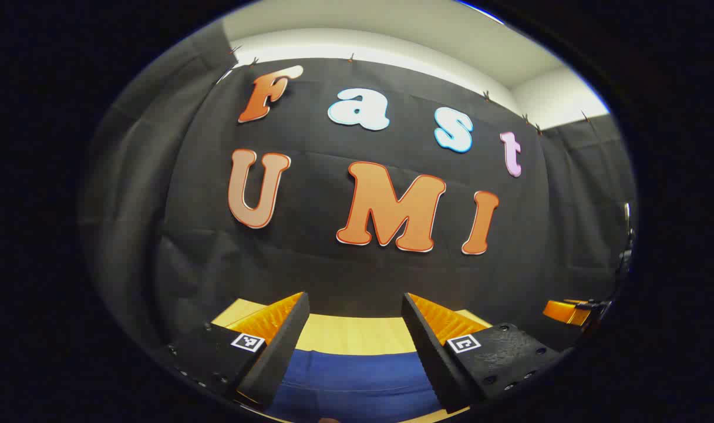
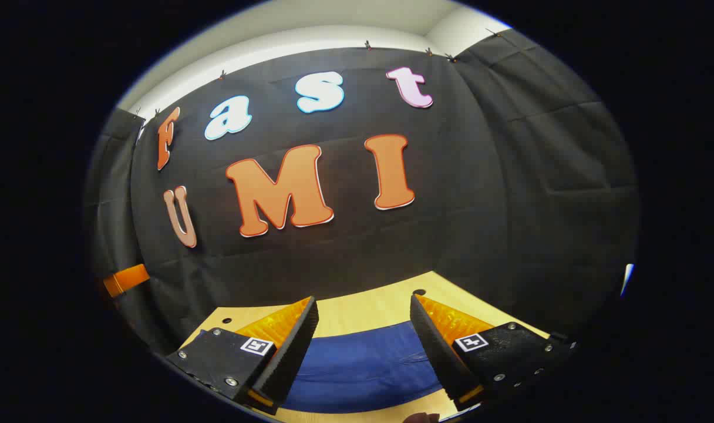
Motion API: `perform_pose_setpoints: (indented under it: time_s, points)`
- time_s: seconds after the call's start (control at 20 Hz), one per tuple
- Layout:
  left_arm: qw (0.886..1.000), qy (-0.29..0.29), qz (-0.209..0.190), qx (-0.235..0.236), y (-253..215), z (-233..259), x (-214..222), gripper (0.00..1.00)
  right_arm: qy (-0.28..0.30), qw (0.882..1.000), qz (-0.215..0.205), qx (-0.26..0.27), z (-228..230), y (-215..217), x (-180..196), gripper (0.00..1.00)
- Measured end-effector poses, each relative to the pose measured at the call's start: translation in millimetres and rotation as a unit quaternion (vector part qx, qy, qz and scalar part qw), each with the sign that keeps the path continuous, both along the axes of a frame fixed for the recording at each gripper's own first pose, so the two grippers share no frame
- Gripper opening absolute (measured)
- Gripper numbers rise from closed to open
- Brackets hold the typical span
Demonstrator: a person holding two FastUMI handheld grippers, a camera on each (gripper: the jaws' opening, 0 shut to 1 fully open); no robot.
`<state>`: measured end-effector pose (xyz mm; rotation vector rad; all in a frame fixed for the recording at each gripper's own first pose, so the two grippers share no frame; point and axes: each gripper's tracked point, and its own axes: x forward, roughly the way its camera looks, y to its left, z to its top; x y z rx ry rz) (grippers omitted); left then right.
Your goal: Grasp the waist and the cuffs of the jeans and fold them to make the two legs overlap; first hold the waist and fold one-third of the jeans toward the cuffs, then hold the cuffs and fold the remaining one-third in the same direction to finish folding.
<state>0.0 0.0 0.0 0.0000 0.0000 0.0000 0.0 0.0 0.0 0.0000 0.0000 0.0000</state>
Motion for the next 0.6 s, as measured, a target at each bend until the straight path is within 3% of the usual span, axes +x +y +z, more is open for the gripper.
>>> perform_pose_setpoints:
  time_s: [0.3, 0.45, 0.6]
  points:
    - [0.998, -0.017, 0.054, 0.018, 63.7, 34.7, -1.8, 0.94, -0.016, 0.998, -0.039, -0.038, 15.3, -45.9, 7.4, 0.96]
    - [0.994, -0.041, 0.091, 0.035, 80.3, 53.2, -9.7, 0.94, -0.011, 0.998, -0.018, -0.053, 24.8, -63.6, 34.5, 1.00]
    - [0.989, -0.067, 0.130, 0.036, 84.6, 70.7, -25.9, 0.94, -0.007, 0.997, 0.003, -0.075, 36.1, -75.0, 57.4, 0.97]
